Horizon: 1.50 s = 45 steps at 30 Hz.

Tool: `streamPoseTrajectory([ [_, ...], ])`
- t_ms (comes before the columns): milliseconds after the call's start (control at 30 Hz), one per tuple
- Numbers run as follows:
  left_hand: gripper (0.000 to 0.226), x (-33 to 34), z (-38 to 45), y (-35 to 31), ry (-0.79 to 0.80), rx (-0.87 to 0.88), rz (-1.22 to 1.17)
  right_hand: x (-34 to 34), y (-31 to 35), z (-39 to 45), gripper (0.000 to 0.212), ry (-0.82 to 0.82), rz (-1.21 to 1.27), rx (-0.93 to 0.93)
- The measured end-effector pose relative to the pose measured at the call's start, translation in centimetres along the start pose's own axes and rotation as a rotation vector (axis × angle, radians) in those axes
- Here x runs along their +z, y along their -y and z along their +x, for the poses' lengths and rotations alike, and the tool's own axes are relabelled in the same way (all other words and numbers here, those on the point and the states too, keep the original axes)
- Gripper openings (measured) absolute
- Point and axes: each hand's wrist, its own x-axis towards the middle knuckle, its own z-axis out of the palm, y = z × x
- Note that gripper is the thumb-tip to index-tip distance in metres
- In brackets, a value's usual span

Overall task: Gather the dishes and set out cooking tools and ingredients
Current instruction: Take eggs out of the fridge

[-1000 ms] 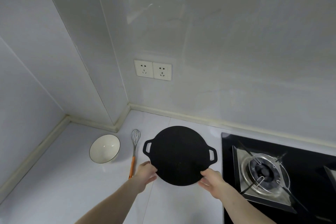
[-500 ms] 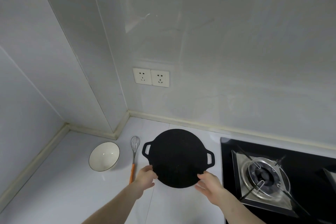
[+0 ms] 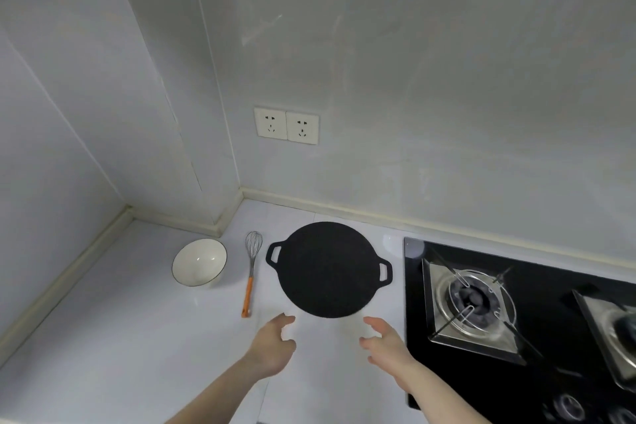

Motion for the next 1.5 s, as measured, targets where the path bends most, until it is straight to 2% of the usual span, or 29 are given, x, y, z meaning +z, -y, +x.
streamPoseTrajectory([
  [133, 0.059, 0.0, -2.2, 1.9, -0.033, 0.056, 0.238, 1.5, -0.3, -2.0, 0.054, 0.061, -0.173, -0.039],
  [200, 0.059, 0.4, -3.4, 3.0, 0.008, 0.045, 0.317, 2.2, -1.2, -2.8, 0.056, 0.085, -0.249, -0.061],
  [367, 0.059, 1.4, -5.9, 3.4, 0.059, 0.095, 0.380, 2.3, -2.7, -4.5, 0.055, 0.065, -0.335, -0.161],
  [500, 0.055, 2.8, -8.1, 0.7, 0.006, 0.210, 0.388, -0.1, -3.4, -7.4, 0.056, 0.041, -0.383, -0.266],
  [700, 0.048, 6.8, -11.3, -7.8, -0.003, 0.470, 0.441, -7.3, -5.1, -14.2, 0.059, -0.095, -0.239, -0.357],
  [867, 0.048, 13.1, -14.8, -15.6, 0.073, 0.708, 0.455, -15.5, -10.1, -22.1, 0.056, -0.256, -0.159, -0.391],
  [1000, 0.046, 20.8, -18.7, -21.9, 0.168, 0.860, 0.448, -23.0, -16.1, -30.2, 0.052, -0.438, -0.056, -0.381],
  [1233, 0.046, 33.0, -25.7, -28.1, 0.275, 1.011, 0.492, -31.8, -25.1, -41.0, 0.049, -0.642, 0.068, -0.347],
  [1500, 0.046, 44.4, -31.3, -33.0, 0.439, 1.127, 0.590, -38.1, -34.4, -48.8, 0.048, -0.847, 0.148, -0.285],
])
